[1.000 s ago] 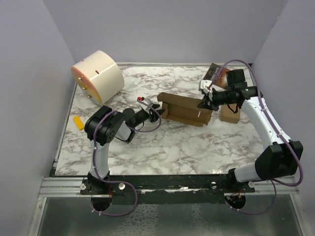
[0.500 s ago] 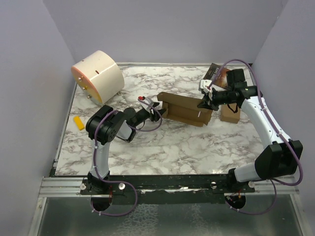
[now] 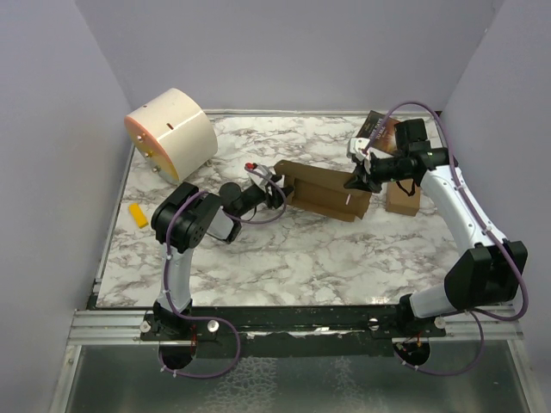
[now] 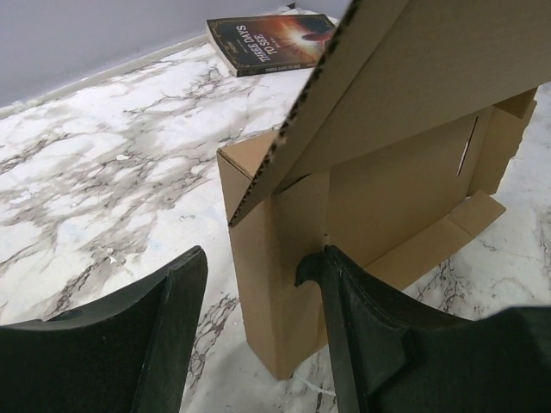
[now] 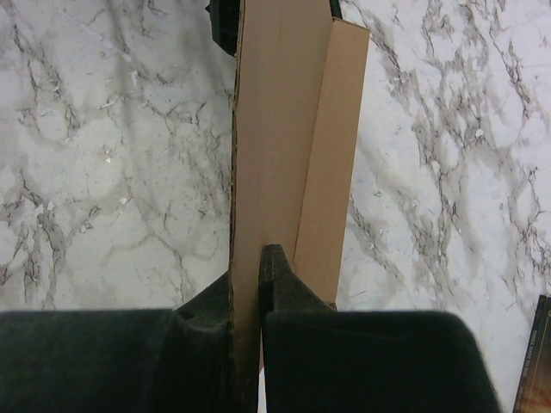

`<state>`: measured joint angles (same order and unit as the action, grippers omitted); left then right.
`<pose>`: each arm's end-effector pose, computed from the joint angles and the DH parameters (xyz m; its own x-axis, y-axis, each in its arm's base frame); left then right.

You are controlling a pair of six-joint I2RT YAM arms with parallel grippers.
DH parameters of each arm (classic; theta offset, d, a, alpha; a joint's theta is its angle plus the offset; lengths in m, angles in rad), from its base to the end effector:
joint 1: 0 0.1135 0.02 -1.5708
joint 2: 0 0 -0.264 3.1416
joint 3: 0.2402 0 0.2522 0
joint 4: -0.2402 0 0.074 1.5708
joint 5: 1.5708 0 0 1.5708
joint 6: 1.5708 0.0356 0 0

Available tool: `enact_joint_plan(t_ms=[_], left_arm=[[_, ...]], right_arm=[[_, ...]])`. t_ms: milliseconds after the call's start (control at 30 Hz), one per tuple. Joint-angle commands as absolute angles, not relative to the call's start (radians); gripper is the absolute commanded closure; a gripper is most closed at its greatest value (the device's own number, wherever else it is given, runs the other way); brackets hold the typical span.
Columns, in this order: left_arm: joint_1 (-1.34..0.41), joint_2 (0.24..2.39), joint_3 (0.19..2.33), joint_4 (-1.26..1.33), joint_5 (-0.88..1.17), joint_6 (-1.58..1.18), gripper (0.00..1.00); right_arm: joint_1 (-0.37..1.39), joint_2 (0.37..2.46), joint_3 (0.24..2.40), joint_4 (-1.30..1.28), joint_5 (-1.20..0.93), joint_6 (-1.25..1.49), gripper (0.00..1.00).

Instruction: Fold the paper box

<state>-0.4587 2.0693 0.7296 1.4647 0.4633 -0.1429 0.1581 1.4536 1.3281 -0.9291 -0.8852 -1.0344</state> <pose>0.3209 -0.1762 0.1339 -0.0024 -0.1409 -0.9900 0.8015 0.5917 -0.0862 0.2794 0.0724 0.3206 -0.0289 -0.5557 -0.8309 -0.9820 0.1711 -0.0802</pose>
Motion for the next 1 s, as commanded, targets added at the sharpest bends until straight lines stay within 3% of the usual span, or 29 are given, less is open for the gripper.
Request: enact_joint_plan(t_ms=[0,367,567,667,833,967], left_arm=[[-0.46,2.085,0.758,1.457,0.453,-0.172,0.45],[-0.46,2.094,0.776,1.441,0.44,-0.209,0.64],[-0.459,2.096,0.77,1.463,0.443,-0.224,0.92],[-0.46,2.089,0.764,1.471,0.448,-0.227,0.99],[-0.46,2.008,0.732,1.408,0.465,-0.237,1.0],[-0.462,1.875,0.715,1.182,0.472,-0.28,1.0]], right_arm=[[0.175,1.487,1.334,-1.023,-0.941,-1.037,0.99],[0.174,1.497,1.344,-1.035,-0.952,-1.035,0.99],[0.175,1.504,1.354,-1.018,-0.943,-1.002,0.99],[0.173,1.513,1.368,-1.002,-0.942,-0.955,0.99],[0.174,1.513,1.421,-0.959,-0.95,-0.805,0.99],[0.174,1.517,1.479,-0.936,-0.952,-0.691,0.98]])
